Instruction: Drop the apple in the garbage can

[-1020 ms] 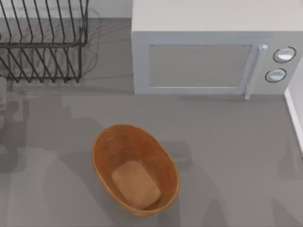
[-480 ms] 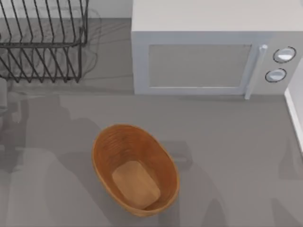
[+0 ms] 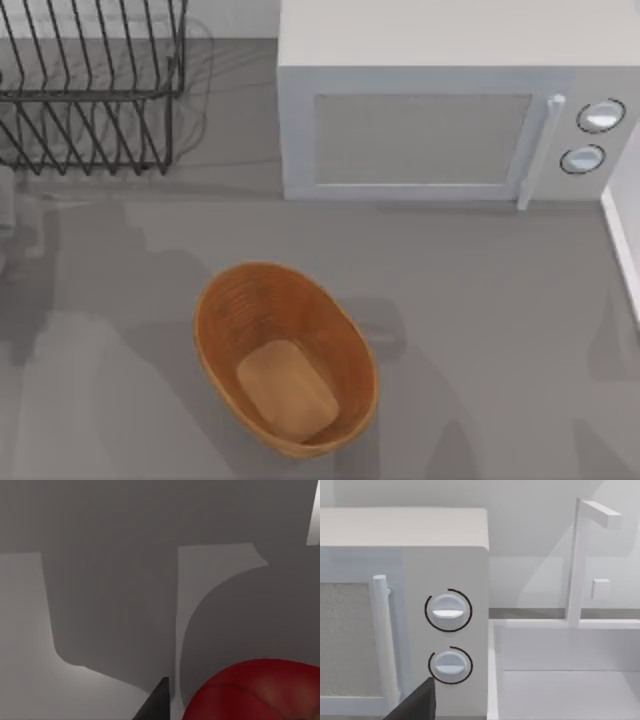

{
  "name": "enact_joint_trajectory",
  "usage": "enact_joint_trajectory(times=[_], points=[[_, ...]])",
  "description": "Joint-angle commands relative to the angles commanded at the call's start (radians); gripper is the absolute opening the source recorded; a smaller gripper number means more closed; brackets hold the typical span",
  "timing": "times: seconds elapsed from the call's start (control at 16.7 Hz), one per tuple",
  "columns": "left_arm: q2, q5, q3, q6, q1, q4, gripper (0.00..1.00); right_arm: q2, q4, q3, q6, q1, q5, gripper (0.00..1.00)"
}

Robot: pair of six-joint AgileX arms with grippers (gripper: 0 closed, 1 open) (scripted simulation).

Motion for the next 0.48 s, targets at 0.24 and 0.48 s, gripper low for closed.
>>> enact_joint_trajectory(times=[0.24,0.48], points=[[0.000,0.000,0.000,0.000,0.000,0.000,0.00,0.000,0.000,0.000,0.000,0.000,0.000,1.00],[0.000,0.000,0.000,0.000,0.000,0.000,0.00,0.000,0.000,0.000,0.000,0.000,0.000,1.00]])
